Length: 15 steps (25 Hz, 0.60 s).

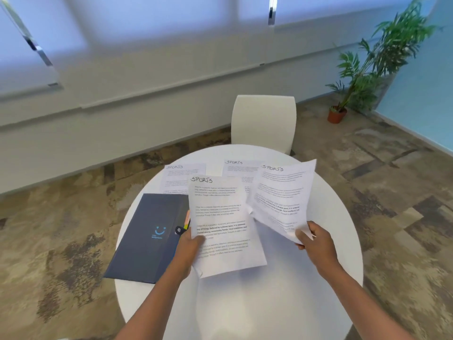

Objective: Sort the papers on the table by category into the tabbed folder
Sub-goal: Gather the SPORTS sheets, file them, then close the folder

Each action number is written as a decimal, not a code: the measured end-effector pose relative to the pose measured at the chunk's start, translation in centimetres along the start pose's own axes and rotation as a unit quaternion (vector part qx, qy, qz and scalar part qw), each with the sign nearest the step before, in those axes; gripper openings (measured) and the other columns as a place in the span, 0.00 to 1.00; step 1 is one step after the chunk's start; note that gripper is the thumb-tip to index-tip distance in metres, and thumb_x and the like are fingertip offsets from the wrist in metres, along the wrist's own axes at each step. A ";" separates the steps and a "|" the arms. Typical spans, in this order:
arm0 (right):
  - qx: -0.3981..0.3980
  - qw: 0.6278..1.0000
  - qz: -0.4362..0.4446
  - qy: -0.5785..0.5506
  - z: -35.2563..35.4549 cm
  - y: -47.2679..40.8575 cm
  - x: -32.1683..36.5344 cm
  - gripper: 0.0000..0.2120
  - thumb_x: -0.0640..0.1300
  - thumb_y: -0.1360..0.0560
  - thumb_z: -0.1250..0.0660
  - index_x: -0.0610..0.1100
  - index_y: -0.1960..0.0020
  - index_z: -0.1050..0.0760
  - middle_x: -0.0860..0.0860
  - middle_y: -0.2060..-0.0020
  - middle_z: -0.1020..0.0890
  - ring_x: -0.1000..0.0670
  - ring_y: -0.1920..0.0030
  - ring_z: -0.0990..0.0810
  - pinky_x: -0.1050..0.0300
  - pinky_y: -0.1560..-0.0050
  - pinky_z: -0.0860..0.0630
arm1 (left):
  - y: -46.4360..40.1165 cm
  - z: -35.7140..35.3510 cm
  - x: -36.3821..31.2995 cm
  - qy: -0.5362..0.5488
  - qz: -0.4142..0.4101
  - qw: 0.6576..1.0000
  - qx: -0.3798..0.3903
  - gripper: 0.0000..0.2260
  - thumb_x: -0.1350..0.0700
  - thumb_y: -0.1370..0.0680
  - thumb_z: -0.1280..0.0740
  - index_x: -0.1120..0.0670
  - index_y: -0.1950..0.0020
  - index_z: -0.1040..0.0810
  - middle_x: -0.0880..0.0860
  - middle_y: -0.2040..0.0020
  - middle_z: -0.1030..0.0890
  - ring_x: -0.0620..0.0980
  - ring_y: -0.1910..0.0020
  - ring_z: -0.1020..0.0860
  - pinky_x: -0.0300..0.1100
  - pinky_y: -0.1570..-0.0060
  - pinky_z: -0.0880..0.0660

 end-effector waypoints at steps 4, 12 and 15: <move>0.001 0.997 0.061 0.056 -0.7 -0.3 2.5 0.15 0.41 0.22 0.32 0.41 0.36 0.24 0.50 0.44 0.21 0.47 0.49 0.19 0.65 0.66 0.20 | -0.2 -0.7 -3.5 0.019 -0.041 0.999 0.025 0.19 0.66 0.24 0.40 0.53 0.36 0.24 0.52 0.45 0.15 0.52 0.49 0.15 0.42 0.59 0.20; 0.046 0.993 0.090 0.067 -2.8 1.1 3.8 0.17 0.40 0.23 0.31 0.38 0.35 0.24 0.49 0.45 0.20 0.47 0.46 0.21 0.60 0.60 0.17 | 0.0 -0.9 -3.8 0.113 -0.062 0.991 0.046 0.26 0.47 0.27 0.26 0.55 0.32 0.26 0.56 0.39 0.18 0.57 0.44 0.17 0.57 0.45 0.20; 0.057 0.989 0.110 0.081 -4.1 2.3 4.3 0.13 0.41 0.23 0.31 0.41 0.39 0.22 0.52 0.49 0.19 0.50 0.49 0.20 0.45 0.49 0.18 | 0.2 -0.7 -3.6 0.104 -0.067 0.991 0.057 0.32 0.49 0.34 0.21 0.56 0.33 0.26 0.56 0.39 0.18 0.57 0.44 0.17 0.57 0.43 0.21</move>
Point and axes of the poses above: each hand's wrist, its own y-axis away from the middle knuckle, its own z-axis out of the back of the hand, x = y × z, the point moved 1 cm from there along -y, towards the middle knuckle
